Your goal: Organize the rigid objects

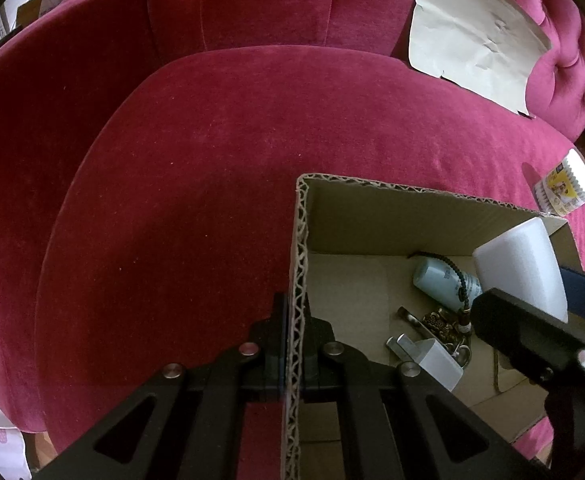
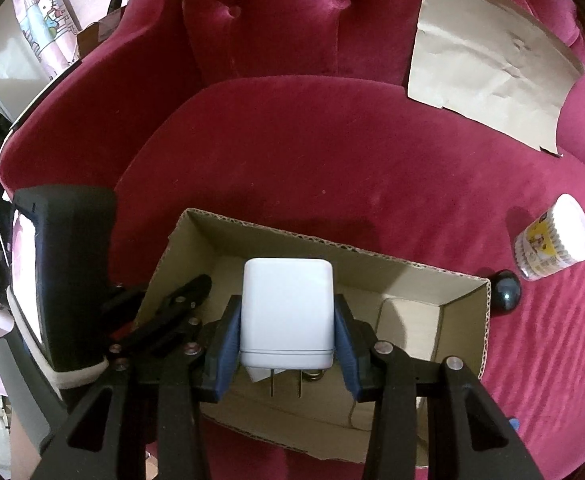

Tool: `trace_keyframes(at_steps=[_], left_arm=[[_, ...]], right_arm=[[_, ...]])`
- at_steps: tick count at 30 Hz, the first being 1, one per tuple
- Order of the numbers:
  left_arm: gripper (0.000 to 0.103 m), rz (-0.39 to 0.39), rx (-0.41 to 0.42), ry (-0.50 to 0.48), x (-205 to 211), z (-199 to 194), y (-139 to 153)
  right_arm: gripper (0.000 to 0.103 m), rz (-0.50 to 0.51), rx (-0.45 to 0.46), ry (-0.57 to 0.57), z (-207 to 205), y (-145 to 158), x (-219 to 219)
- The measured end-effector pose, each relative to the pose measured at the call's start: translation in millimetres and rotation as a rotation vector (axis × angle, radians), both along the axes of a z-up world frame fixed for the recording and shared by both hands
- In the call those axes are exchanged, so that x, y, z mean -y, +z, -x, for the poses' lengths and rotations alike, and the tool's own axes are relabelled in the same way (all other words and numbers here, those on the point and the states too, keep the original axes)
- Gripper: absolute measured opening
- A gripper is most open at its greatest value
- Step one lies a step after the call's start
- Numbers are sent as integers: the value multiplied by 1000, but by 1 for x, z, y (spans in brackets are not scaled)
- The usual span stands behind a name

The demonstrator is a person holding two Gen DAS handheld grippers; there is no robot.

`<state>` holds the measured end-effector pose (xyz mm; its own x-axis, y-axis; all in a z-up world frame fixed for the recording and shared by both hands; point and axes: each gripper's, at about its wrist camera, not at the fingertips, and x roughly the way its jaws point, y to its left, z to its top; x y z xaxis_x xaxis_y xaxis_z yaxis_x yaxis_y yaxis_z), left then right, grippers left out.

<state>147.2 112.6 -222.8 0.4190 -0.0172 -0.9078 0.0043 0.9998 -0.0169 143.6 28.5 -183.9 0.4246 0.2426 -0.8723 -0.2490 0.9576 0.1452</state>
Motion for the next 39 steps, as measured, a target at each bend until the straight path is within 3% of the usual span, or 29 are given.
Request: trace_keyframes(at_steps=[5, 7, 10, 18, 39], left_arm=[[3, -2, 1, 0, 0, 1, 0], [3, 1, 4, 1, 0, 1, 1], [3, 11, 4, 5, -2, 2, 2], [3, 4, 4, 2, -2, 2, 2], [3, -1, 3, 3, 0, 1, 1]], right_arm=[[49, -4, 11, 3, 0, 2, 1], [69, 7, 31, -13, 0, 5, 3], [85, 27, 43, -46, -2, 6, 9], [100, 81, 48, -72, -8, 6, 15], [103, 82, 77, -102, -8, 15, 44]])
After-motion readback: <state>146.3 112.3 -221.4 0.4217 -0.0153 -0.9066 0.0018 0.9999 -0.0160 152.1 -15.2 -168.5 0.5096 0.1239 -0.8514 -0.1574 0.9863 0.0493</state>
